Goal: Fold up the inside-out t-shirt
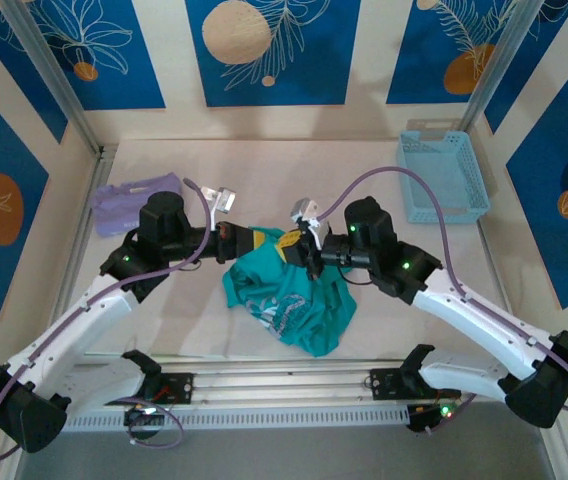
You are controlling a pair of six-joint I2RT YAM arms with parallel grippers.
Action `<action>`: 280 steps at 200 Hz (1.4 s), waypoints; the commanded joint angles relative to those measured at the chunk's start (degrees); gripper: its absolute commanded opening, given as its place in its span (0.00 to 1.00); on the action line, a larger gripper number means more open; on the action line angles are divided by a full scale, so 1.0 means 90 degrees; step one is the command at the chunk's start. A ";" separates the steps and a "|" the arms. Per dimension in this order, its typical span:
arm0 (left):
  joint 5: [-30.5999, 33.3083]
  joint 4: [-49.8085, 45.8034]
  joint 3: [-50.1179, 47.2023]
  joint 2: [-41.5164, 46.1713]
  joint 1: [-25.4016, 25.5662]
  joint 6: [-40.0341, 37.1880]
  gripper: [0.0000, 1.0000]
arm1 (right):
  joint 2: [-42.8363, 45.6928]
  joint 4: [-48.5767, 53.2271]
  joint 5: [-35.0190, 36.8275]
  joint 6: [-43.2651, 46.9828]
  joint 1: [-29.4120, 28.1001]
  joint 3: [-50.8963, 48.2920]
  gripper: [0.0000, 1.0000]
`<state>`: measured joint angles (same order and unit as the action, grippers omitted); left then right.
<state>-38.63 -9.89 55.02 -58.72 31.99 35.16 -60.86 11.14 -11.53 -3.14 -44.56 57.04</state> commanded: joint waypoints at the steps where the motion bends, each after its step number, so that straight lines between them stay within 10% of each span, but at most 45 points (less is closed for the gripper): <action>1: 0.0420 -0.0314 0.0243 -0.0019 -0.0068 -0.0306 0.00 | 0.0079 0.0911 -0.0691 0.0147 0.0123 0.0503 0.00; 86: 0.1394 -0.0936 0.0356 0.0037 -0.0148 -0.0684 0.00 | -0.0215 0.0728 -0.2319 -0.0374 0.0056 0.1033 0.00; 133: 0.0965 -0.0519 0.0331 0.0051 -0.0148 -0.0732 0.00 | -0.0799 0.1317 -0.1840 0.0027 -0.0528 0.1333 0.00; 234: 0.0231 -0.0104 0.0165 0.0291 -0.0142 -0.0758 0.00 | -0.0052 0.0382 -0.0474 -0.0435 0.0184 -0.0089 0.45; 280: 0.0460 -0.0177 0.0204 0.0188 -0.0151 -0.0796 0.00 | -0.0291 -0.0346 -0.0884 -0.0335 -0.0728 0.0051 0.00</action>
<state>-34.65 -12.69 56.31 -56.84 31.14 28.53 -63.96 13.43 -16.91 -6.85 -47.11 56.97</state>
